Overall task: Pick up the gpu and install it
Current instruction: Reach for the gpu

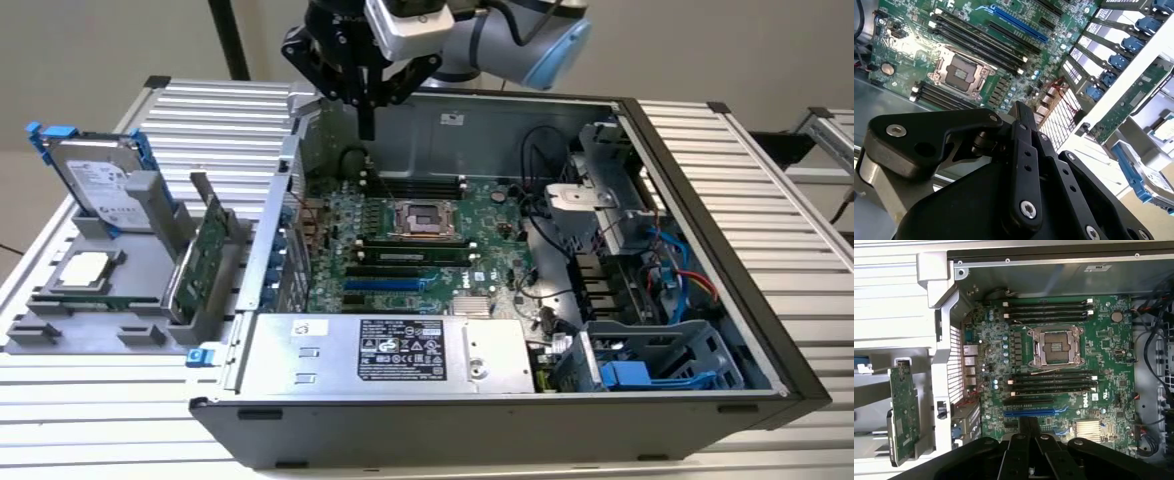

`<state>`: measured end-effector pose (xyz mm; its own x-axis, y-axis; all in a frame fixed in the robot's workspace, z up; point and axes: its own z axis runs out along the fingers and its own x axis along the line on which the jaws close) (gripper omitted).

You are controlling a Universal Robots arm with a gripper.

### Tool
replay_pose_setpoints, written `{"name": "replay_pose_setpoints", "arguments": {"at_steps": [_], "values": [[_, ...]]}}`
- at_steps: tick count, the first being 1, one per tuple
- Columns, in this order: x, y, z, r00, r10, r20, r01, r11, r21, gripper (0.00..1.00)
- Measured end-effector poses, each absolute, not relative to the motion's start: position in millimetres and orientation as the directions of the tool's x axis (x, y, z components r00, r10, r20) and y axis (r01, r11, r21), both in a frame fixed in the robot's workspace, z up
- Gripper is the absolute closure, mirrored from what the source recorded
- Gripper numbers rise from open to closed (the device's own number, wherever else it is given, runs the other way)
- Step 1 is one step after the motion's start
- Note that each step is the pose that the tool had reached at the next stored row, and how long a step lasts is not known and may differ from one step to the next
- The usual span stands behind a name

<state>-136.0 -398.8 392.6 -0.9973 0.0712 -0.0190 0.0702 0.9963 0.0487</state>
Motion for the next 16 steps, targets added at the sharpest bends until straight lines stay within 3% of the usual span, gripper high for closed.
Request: {"name": "replay_pose_setpoints", "arguments": {"at_steps": [16], "values": [[-145.1, -398.8, 392.6, -0.997, 0.071, -0.019, 0.070, 0.996, 0.049, 1.00]]}}
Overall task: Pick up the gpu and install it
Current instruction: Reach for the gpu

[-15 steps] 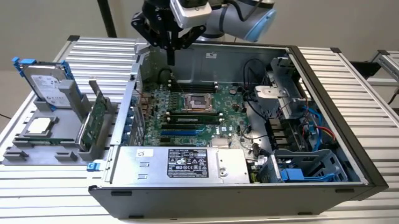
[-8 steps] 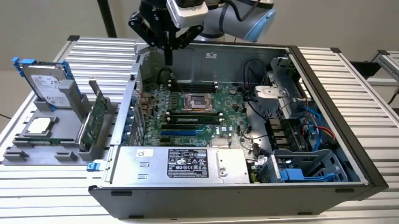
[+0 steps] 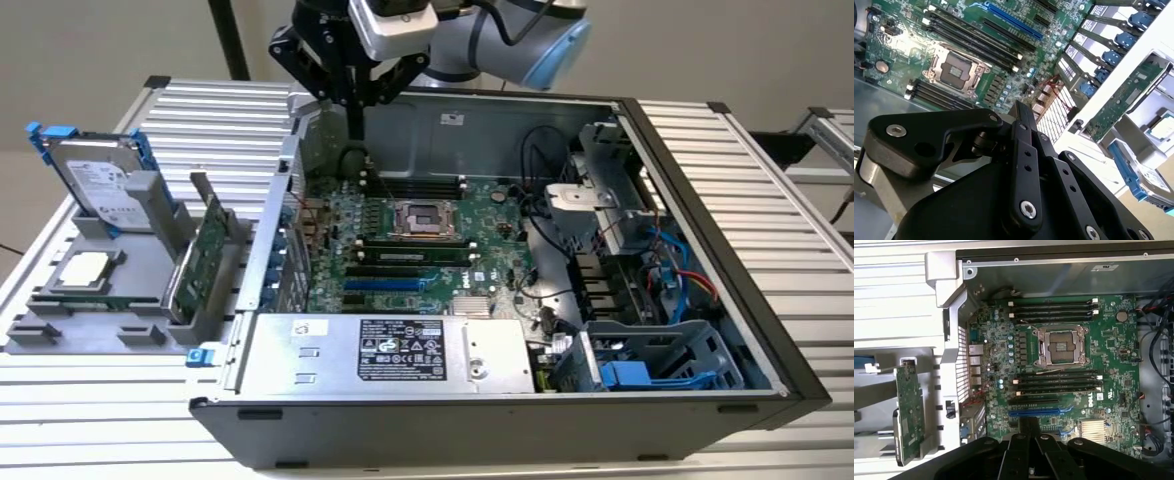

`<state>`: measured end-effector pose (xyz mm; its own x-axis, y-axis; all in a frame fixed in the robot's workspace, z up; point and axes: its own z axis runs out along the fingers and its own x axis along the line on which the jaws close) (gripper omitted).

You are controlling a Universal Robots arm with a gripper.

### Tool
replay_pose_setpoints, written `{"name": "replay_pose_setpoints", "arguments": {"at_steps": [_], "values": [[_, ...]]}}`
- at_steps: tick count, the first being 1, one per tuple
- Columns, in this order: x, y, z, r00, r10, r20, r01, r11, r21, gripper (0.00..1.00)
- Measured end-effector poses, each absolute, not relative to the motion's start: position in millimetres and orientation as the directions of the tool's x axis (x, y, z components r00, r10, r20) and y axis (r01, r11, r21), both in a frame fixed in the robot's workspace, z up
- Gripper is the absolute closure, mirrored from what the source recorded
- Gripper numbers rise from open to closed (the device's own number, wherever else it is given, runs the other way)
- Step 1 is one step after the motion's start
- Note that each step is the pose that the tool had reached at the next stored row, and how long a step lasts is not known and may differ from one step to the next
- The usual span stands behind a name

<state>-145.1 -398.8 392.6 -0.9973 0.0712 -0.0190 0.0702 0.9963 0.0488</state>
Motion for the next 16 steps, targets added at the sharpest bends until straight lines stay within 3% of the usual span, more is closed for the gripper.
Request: {"name": "replay_pose_setpoints", "arguments": {"at_steps": [16], "values": [[-152.8, -398.8, 392.6, -0.997, 0.071, -0.019, 0.070, 0.996, 0.049, 1.00]]}}
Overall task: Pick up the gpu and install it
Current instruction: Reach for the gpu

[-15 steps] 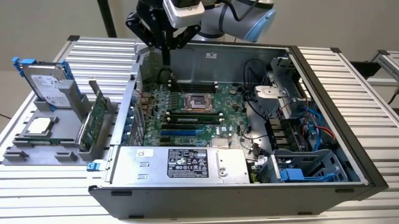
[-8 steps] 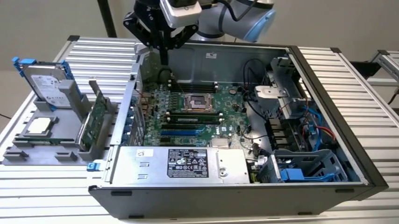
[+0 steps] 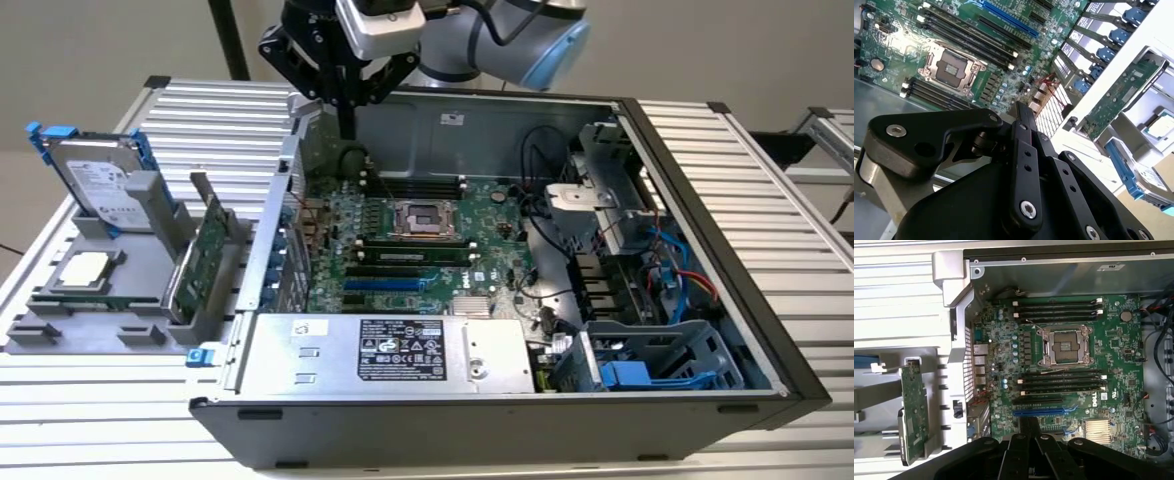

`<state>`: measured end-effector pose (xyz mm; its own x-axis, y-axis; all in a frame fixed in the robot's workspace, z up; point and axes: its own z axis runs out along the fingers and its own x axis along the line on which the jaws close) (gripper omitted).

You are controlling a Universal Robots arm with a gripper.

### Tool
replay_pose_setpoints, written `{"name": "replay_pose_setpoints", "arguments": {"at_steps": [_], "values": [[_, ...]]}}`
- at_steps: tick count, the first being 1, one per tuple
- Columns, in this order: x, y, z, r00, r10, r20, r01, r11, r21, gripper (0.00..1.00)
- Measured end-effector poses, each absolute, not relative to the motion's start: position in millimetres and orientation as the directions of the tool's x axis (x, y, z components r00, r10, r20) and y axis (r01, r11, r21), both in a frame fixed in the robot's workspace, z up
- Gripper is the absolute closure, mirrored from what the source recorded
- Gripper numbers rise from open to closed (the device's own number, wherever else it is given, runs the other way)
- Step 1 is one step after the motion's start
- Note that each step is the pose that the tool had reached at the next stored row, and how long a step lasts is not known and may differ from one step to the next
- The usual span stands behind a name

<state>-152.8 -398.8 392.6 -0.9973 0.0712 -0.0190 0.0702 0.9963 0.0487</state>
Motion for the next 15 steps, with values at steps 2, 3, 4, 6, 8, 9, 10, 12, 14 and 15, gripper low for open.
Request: {"name": "replay_pose_setpoints", "arguments": {"at_steps": [2, 3, 4, 6, 8, 9, 10, 12, 14, 15], "values": [[-154.0, -398.8, 392.6, -0.997, 0.071, -0.019, 0.070, 0.996, 0.049, 1.00], [-154.6, -398.8, 392.6, -0.997, 0.071, -0.019, 0.070, 0.996, 0.049, 1.00], [-155.2, -398.8, 392.6, -0.997, 0.071, -0.019, 0.070, 0.996, 0.049, 1.00], [-156.4, -398.8, 392.6, -0.997, 0.071, -0.019, 0.070, 0.996, 0.049, 1.00], [-157.5, -398.8, 392.6, -0.997, 0.071, -0.019, 0.070, 0.996, 0.049, 1.00], [-158.1, -398.8, 392.6, -0.997, 0.071, -0.019, 0.070, 0.996, 0.049, 1.00], [-158.7, -398.8, 392.6, -0.997, 0.071, -0.019, 0.070, 0.996, 0.049, 1.00], [-159.8, -398.8, 392.6, -0.997, 0.071, -0.019, 0.070, 0.996, 0.049, 1.00], [-161.1, -398.8, 392.6, -0.997, 0.071, -0.019, 0.070, 0.996, 0.049, 1.00], [-161.8, -398.8, 392.6, -0.997, 0.071, -0.019, 0.070, 0.996, 0.049, 1.00]]}}
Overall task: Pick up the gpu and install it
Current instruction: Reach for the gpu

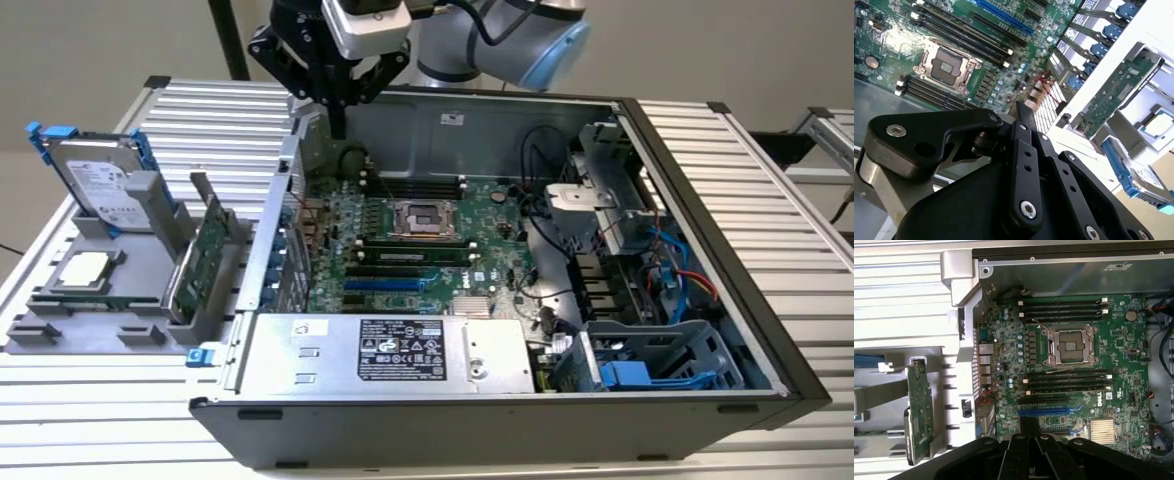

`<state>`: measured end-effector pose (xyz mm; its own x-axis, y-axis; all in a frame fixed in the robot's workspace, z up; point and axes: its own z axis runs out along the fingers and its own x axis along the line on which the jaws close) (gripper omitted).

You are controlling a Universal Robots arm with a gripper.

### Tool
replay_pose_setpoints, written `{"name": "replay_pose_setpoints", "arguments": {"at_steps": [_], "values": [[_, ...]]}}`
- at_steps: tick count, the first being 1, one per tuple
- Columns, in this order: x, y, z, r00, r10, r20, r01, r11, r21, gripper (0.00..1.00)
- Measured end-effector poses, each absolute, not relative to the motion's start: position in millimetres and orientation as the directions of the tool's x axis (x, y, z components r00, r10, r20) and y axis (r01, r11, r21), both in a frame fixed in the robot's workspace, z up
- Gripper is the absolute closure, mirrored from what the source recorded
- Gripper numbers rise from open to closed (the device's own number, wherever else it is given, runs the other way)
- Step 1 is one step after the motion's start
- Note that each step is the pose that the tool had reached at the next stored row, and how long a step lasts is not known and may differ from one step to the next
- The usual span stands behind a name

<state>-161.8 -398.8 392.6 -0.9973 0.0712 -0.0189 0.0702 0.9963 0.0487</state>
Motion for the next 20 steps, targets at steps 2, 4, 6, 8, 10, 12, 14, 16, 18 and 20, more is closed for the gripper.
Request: {"name": "replay_pose_setpoints", "arguments": {"at_steps": [2, 4, 6, 8, 10, 12, 14, 16, 18, 20], "values": [[-163.1, -398.8, 392.6, -0.997, 0.071, -0.019, 0.070, 0.996, 0.049, 1.00], [-164.6, -398.8, 392.6, -0.997, 0.071, -0.019, 0.070, 0.996, 0.049, 1.00], [-166.0, -398.8, 392.6, -0.997, 0.071, -0.019, 0.070, 0.996, 0.049, 1.00], [-167.5, -398.8, 392.6, -0.997, 0.071, -0.019, 0.070, 0.996, 0.049, 1.00], [-169.2, -398.8, 392.6, -0.997, 0.071, -0.019, 0.070, 0.996, 0.049, 1.00], [-170.8, -398.8, 392.6, -0.997, 0.071, -0.019, 0.070, 0.996, 0.049, 1.00], [-172.5, -398.8, 392.6, -0.997, 0.071, -0.019, 0.070, 0.996, 0.049, 1.00], [-174.2, -398.8, 392.6, -0.997, 0.071, -0.019, 0.070, 0.996, 0.049, 1.00], [-176.0, -398.8, 392.6, -0.997, 0.071, -0.019, 0.070, 0.996, 0.049, 1.00], [-177.6, -398.8, 392.6, -0.997, 0.071, -0.019, 0.070, 0.996, 0.049, 1.00]]}}
